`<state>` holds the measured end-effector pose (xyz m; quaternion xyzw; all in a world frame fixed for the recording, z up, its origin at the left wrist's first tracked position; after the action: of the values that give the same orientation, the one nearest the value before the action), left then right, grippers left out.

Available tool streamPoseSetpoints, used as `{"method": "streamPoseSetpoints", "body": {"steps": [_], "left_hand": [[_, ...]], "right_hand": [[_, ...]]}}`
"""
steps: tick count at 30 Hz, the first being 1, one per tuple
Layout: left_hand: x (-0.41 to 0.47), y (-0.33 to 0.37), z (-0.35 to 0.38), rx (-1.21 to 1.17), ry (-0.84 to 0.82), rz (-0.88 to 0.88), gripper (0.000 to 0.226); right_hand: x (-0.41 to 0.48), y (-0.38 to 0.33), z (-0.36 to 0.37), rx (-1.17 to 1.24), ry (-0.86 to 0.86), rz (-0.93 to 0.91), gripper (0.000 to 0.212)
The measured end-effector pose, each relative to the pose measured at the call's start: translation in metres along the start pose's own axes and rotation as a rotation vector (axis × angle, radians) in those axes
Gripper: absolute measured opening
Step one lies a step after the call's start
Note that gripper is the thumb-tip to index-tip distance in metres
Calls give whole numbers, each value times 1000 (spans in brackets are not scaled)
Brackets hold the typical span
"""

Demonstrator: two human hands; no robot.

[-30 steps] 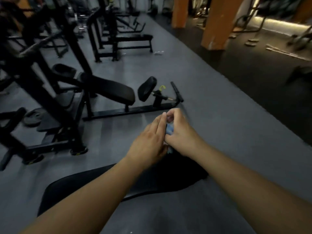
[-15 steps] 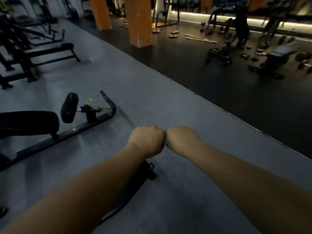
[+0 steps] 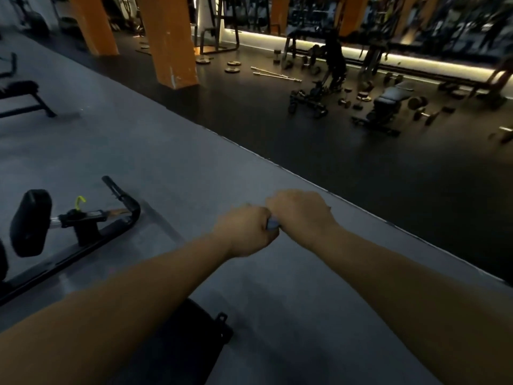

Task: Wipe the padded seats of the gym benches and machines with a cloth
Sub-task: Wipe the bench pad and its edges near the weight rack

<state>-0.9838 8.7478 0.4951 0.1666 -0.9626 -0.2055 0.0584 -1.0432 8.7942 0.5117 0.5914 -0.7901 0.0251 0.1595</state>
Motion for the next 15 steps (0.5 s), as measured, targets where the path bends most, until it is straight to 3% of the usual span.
{"method": "streamPoseSetpoints", "body": {"steps": [2, 5, 7, 9, 12, 15], "left_hand": [[25, -9, -22, 34, 114, 56, 25], [52, -24, -36, -102, 211, 28, 19], [65, -37, -30, -315, 221, -53, 23], [80, -47, -21, -594, 200, -129, 38], [94, -42, -16, -744, 63, -171, 43], [106, -44, -21, -580, -57, -128, 68]], "right_hand": [[18, 28, 10, 269, -46, 281, 12], [23, 45, 39, 1089, -154, 723, 8], [28, 29, 50, 1562, -246, 837, 27], [41, 9, 51, 1914, -305, 815, 40], [54, 11, 63, 2072, -380, 831, 43], [64, 45, 72, 1957, -416, 779, 29]]}}
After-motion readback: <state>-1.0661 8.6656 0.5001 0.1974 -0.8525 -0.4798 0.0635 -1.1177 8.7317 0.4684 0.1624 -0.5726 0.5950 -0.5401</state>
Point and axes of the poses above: each hand's wrist, its own x-axis towards the middle knuckle, its own z-axis out of the palm, y = z × x, the point moved 8 cm from there along x, towards the middle knuckle, and after that the axes turned 3 degrees about y, right-handed, at the moved point
